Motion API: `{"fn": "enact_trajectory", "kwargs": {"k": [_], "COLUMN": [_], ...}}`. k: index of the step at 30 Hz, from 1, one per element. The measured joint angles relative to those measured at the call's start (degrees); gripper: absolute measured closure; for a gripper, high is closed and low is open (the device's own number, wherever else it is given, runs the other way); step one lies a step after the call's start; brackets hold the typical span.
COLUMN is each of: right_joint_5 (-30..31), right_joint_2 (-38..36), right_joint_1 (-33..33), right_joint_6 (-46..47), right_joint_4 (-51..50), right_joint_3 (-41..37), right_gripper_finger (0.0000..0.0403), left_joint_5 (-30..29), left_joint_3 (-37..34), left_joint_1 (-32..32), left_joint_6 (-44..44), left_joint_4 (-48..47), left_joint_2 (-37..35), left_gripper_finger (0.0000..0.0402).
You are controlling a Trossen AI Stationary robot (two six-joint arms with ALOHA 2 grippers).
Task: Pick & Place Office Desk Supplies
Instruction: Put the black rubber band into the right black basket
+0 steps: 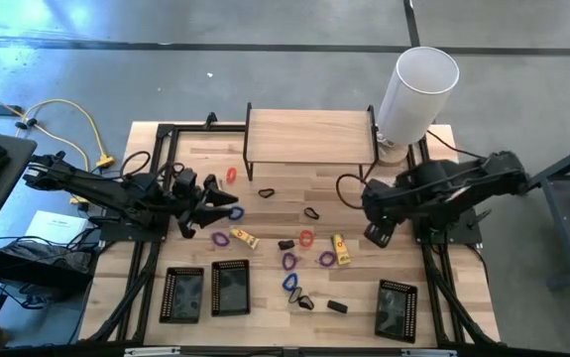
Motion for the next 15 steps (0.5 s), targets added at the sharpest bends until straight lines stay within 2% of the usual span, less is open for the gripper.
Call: {"fn": "enact_trajectory", "kwargs": {"k": [2, 4, 8, 11, 15], "right_joint_5": [-0.9, 0.8, 2.2, -0.2, -2.0], "right_joint_2": [-0.4, -0.8, -0.9, -0.9, -0.9], "right_joint_1": [-0.9, -1.9, -3.3, -4.6, -5.3], "right_joint_6": [2.2, 4.3, 7.2, 7.7, 7.8], "right_joint_4": [0.0, -0.1, 1.1, 4.5, 11.3], "right_joint_3": [-2.7, -5.5, -12.3, -18.4, -26.1], "right_gripper_finger": [0.0276, 0.0242, 0.0187, 0.0164, 0.0153], "left_joint_5": [-2.5, -4.4, -4.9, -4.9, -4.9], "left_joint_3": [0.0, 0.0, 0.0, 0.0, 0.0], "left_joint_1": [0.0, 0.0, 0.0, 0.1, 0.1], "left_joint_6": [0.0, 0.0, 0.0, 0.0, 0.0], "left_joint_4": [-0.1, 0.0, 0.1, -0.3, -0.5], "left_joint_2": [0.0, 0.0, 0.1, 0.2, 0.2], "left_gripper_finger": [0.0205, 0.0205, 0.0205, 0.0205, 0.0205]}}
